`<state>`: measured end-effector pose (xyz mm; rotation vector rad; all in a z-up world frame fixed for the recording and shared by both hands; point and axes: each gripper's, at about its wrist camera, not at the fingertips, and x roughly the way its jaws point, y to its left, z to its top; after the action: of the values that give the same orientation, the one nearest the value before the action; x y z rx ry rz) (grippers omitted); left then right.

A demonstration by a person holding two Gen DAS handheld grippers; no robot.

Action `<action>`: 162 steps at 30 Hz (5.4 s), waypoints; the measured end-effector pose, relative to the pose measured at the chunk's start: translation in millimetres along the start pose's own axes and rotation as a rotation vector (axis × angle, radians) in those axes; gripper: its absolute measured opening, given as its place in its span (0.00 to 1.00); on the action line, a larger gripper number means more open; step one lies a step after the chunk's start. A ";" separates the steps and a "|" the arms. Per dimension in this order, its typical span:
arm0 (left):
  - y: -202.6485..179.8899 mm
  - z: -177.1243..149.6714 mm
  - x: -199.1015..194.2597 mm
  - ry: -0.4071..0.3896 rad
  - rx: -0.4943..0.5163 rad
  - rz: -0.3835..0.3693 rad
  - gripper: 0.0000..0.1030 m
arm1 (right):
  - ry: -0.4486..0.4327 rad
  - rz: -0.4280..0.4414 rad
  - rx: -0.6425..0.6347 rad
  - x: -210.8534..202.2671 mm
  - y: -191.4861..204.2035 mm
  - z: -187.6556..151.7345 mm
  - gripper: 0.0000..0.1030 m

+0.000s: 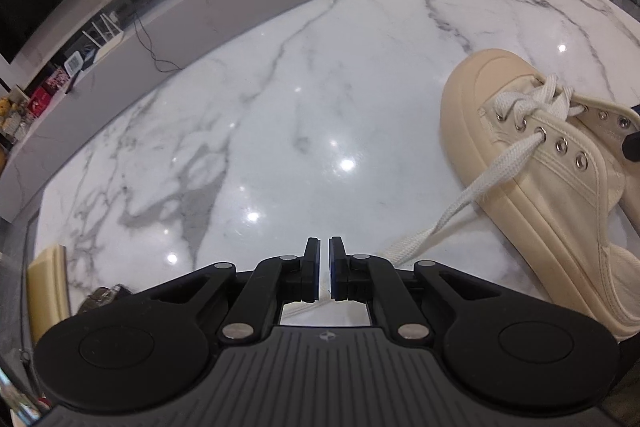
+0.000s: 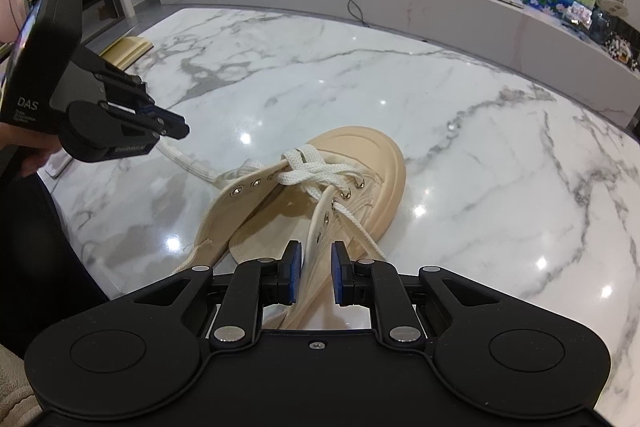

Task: Lace up shoes with both hands
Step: 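Lower the pulled lace onto the table and open the left gripper, then grasp the other white lace end with the right gripper, then carry the lace tip to the next sneaker eyelet with the right gripper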

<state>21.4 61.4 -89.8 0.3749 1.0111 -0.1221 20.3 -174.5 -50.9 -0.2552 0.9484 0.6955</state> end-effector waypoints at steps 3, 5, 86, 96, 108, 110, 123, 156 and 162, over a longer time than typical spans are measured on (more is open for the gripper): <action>-1.2 -6.7 -1.0 -0.010 -0.002 -0.014 0.14 | 0.002 0.002 0.002 0.6 -0.2 -0.5 0.13; -1.3 -11.0 -1.4 -0.023 -0.018 -0.021 0.20 | 0.005 0.003 0.000 2.2 0.3 -0.5 0.14; -26.9 0.0 -29.1 -0.005 -0.166 -0.102 0.33 | 0.363 -0.096 -0.131 24.2 -80.4 -38.6 0.27; -30.0 -0.1 -33.9 -0.011 -0.157 -0.104 0.33 | 0.426 -0.095 -0.041 21.4 -98.6 -70.7 0.20; -35.7 4.1 -42.8 -0.042 -0.120 -0.124 0.33 | 0.360 -0.134 -0.062 0.7 -75.5 -56.1 0.00; -36.1 4.1 -43.4 -0.042 -0.119 -0.127 0.33 | 0.327 -0.121 -0.097 -8.1 -64.0 -43.2 0.00; -42.2 7.8 -60.0 -0.078 -0.041 -0.124 0.33 | 0.131 0.025 -0.284 -22.6 -1.1 35.8 0.00; -73.4 4.5 -71.1 -0.150 0.084 -0.294 0.33 | 0.075 0.139 -0.355 -17.2 12.9 47.9 0.23; -72.6 4.3 -69.8 -0.132 0.094 -0.316 0.33 | 0.118 0.166 -0.618 -6.4 43.5 35.2 0.23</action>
<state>-31.8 -12.7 -47.0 0.2855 0.9296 -0.4749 12.8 -127.1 -21.4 -0.7743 0.8511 1.1297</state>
